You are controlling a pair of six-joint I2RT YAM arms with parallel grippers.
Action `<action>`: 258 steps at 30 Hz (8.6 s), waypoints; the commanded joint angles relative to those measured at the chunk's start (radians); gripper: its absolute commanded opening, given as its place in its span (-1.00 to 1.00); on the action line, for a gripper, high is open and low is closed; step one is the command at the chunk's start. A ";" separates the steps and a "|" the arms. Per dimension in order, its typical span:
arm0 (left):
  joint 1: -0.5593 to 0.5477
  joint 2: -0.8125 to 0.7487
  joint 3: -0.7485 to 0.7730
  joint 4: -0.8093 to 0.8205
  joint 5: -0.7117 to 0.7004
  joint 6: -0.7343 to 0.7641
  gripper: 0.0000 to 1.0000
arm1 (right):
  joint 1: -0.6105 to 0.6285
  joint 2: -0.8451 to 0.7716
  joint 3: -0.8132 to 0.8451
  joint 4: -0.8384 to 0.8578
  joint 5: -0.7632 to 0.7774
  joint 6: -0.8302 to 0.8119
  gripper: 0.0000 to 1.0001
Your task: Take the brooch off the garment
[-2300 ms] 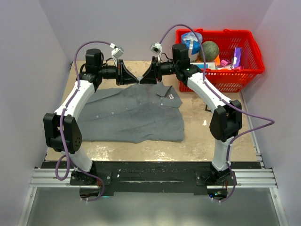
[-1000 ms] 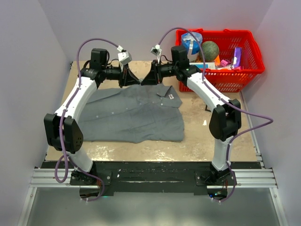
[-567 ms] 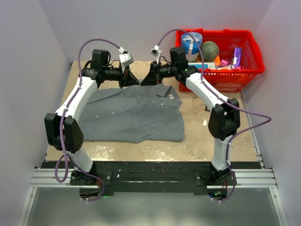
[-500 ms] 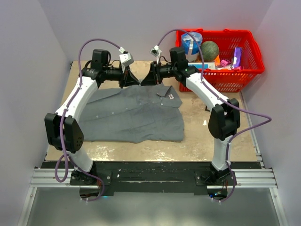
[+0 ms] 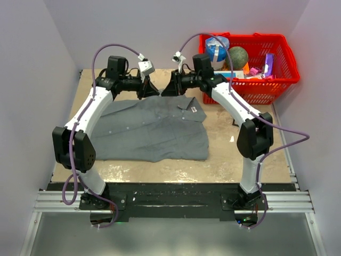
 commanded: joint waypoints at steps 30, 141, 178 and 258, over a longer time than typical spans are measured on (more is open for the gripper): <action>-0.013 -0.011 -0.024 0.043 0.125 -0.056 -1.00 | -0.051 -0.083 0.091 -0.244 -0.123 -0.733 0.06; 0.112 0.260 -0.242 -0.065 -0.427 0.171 -0.71 | -0.091 -0.457 -0.292 -0.520 0.586 -0.918 -1.00; 0.141 0.291 0.042 -0.227 -0.250 0.124 -0.63 | -0.378 -0.248 -0.776 0.230 1.028 -1.240 -1.00; 0.145 0.334 0.054 -0.221 -0.166 0.133 -0.61 | -0.381 -0.127 -0.644 0.017 1.143 -1.208 -0.32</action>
